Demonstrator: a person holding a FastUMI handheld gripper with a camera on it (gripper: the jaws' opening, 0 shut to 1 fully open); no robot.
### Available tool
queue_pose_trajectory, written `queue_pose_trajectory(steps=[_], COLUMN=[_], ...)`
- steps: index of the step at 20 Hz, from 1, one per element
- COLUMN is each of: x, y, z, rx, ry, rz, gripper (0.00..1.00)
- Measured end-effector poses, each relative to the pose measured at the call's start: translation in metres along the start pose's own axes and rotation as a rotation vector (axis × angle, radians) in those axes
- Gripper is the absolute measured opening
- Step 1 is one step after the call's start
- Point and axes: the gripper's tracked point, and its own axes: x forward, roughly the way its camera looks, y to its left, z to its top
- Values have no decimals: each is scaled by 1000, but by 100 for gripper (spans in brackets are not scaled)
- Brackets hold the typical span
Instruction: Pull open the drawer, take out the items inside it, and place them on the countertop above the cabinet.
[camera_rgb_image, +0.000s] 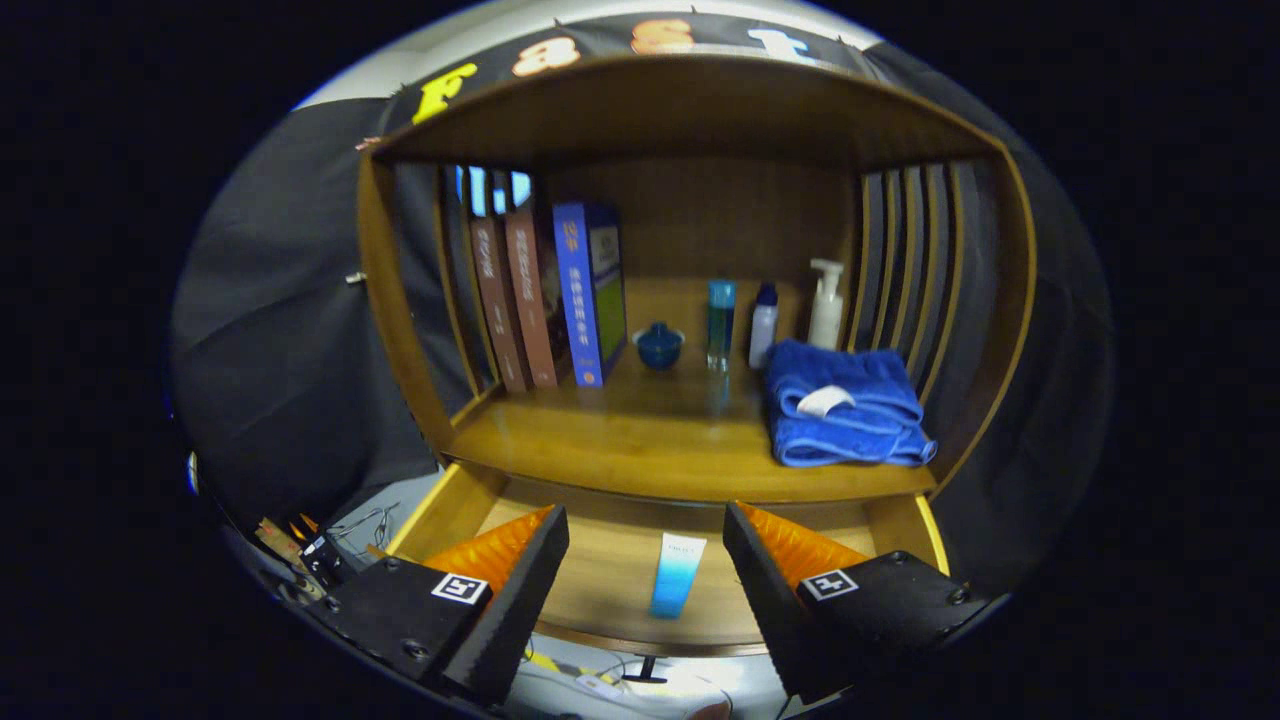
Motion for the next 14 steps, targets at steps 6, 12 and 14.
queue_pose_trajectory(steps=[6,12,14], x=[70,103,111], y=[-33,-56,-55], z=[-52,-111,-126], rx=[-3,-18,-7], ry=[298,542,592], rz=[-77,-147,-148], gripper=[99,99,96])
